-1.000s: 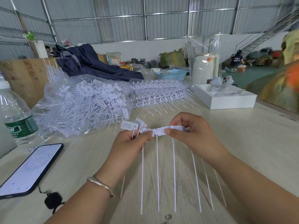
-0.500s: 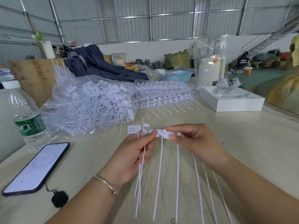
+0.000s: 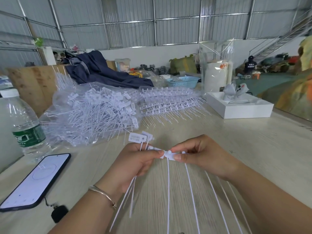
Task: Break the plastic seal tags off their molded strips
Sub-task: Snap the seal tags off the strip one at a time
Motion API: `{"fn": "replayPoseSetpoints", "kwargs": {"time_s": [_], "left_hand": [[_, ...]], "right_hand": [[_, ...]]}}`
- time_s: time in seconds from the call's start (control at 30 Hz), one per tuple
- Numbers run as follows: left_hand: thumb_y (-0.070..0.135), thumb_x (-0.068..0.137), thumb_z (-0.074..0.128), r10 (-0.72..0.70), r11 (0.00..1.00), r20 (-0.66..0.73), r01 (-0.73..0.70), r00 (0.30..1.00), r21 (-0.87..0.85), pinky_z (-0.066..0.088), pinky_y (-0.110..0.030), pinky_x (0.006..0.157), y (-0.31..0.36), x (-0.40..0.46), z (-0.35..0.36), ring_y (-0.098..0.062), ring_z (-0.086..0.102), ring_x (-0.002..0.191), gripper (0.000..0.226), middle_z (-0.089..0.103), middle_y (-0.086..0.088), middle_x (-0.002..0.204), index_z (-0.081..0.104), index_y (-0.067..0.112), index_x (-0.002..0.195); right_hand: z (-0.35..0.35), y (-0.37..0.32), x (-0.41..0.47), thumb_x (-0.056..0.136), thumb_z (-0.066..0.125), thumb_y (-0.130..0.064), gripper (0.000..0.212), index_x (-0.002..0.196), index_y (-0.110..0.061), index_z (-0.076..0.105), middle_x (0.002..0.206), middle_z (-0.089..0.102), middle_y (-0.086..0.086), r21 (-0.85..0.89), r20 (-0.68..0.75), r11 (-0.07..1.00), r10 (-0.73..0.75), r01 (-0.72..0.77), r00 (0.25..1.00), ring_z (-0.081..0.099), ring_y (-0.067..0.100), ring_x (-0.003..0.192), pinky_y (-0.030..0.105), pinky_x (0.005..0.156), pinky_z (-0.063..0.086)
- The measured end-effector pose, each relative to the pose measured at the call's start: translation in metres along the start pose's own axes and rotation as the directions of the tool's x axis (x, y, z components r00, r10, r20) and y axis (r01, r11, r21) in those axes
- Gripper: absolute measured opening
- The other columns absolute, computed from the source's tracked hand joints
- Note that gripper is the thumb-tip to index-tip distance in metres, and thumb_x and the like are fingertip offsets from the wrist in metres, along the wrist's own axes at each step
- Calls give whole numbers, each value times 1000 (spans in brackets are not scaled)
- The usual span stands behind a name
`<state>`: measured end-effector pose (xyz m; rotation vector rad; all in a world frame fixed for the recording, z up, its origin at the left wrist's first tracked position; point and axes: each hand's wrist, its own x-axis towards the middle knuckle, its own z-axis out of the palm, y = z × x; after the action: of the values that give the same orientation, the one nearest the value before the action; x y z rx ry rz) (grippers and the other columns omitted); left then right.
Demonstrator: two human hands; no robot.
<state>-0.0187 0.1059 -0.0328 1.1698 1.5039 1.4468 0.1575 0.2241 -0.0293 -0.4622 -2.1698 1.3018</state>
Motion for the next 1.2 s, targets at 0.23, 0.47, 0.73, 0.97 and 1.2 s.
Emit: {"fn": "replayPoseSetpoints", "kwargs": {"time_s": [0.23, 0.47, 0.73, 0.97, 1.2], "left_hand": [[21, 57, 69, -158, 967, 198, 111, 967, 230, 16, -17, 42, 3, -5, 4, -12, 22, 41, 11, 29, 2, 45, 59, 17, 53], [23, 56, 69, -214, 963, 284, 153, 935, 223, 14, -20, 43, 8, -6, -4, -12, 18, 45, 20, 24, 1, 52, 49, 20, 55], [18, 89, 66, -207, 973, 105, 215, 973, -78, 19, -15, 36, -4, 0, 8, -7, 21, 44, 37, 27, 6, 55, 42, 24, 63], [40, 58, 83, -168, 981, 65, 173, 984, -92, 16, -15, 36, -5, -1, 12, -7, 21, 44, 26, 26, 8, 57, 66, 22, 65], [19, 77, 78, -140, 984, -40, 134, 989, -118, 18, -16, 36, -7, -1, 14, -6, 24, 41, 16, 30, 9, 50, 67, 22, 65]], "right_hand": [[-6, -1, -3, 81, 74, -3, 17, 97, -10, 77, 86, 74, -2, -77, 319, 997, 52, -28, 946, 66, 3, 82, 17, 78, 48], [-16, -4, -4, 84, 71, 2, 15, 92, -9, 78, 76, 71, -6, -132, 315, 991, 21, 22, 949, 63, 1, 75, 14, 72, 45], [-8, 0, 0, 84, 58, 12, 26, 93, -10, 68, 78, 58, 12, -109, 23, 994, 7, -4, 1000, 52, 23, 73, 33, 70, 40], [0, -5, -4, 84, 66, 2, 24, 97, -17, 64, 82, 64, -4, -364, -40, 911, -222, 193, 974, 61, 13, 78, 26, 71, 47], [4, -4, -4, 90, 67, -13, 23, 111, -16, 61, 83, 65, -6, -428, -59, 867, -310, 256, 949, 60, 9, 79, 24, 75, 46]]}}
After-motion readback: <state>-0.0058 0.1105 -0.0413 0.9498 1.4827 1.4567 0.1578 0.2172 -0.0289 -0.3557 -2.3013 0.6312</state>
